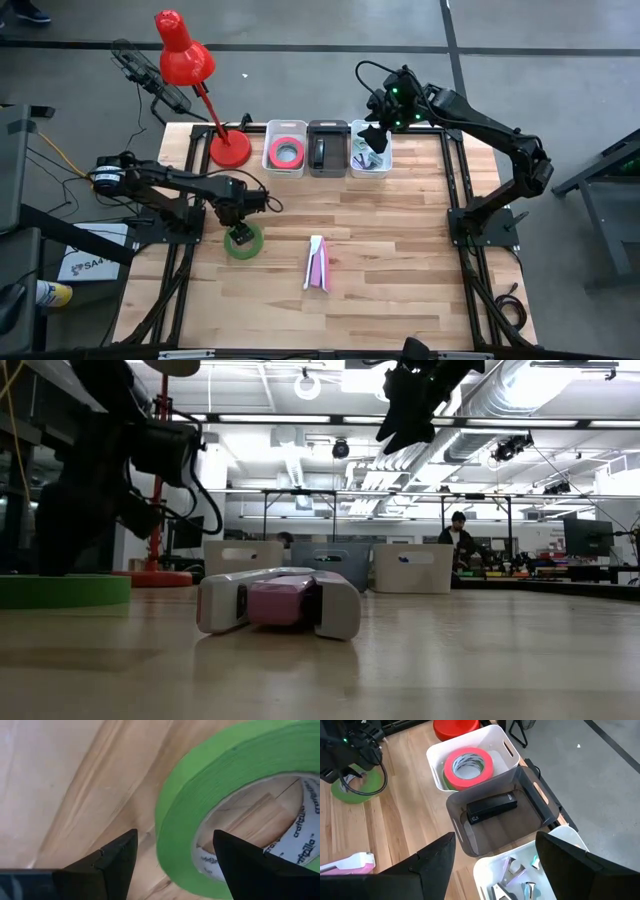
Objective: Pick and place Stapler, Stapler remover, tape
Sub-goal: Put the green tape into the left white bin
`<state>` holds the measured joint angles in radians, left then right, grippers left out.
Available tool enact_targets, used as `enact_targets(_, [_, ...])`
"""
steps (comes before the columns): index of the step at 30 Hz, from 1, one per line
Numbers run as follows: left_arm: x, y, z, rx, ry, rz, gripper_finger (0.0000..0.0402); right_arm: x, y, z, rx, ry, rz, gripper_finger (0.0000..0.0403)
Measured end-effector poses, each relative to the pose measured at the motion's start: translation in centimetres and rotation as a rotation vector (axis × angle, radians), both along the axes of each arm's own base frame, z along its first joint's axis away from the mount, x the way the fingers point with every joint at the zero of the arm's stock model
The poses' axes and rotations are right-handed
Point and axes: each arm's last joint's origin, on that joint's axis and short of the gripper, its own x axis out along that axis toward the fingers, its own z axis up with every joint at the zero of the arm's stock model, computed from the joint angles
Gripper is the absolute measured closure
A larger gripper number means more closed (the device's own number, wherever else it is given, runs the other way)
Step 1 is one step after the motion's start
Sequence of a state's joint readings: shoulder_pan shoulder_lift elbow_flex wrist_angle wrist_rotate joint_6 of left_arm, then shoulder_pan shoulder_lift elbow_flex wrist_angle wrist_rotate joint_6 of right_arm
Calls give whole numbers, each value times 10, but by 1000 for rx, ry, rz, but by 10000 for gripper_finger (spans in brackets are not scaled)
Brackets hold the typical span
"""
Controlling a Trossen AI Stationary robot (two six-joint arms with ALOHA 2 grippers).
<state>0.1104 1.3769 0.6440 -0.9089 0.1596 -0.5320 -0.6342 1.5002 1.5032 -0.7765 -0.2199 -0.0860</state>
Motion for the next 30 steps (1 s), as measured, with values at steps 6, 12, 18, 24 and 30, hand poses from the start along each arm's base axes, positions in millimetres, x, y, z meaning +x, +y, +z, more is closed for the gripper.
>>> enact_targets(6, [-3,0,-5,17,6,21,150,0,0,0,0,1,-6,136])
enact_targets(12, [-4,1,-7,51,5,22,171,0,0,0,-2,2,-10,137])
enact_targets(18, [-4,1,-7,64,9,21,249,0,0,0,-2,1,-14,135])
enact_targets(24, [-4,1,-7,63,6,22,319,0,0,0,-2,1,-14,137])
enact_targets(30, [2,2,-3,73,-14,48,319,0,0,0,1,0,-16,136])
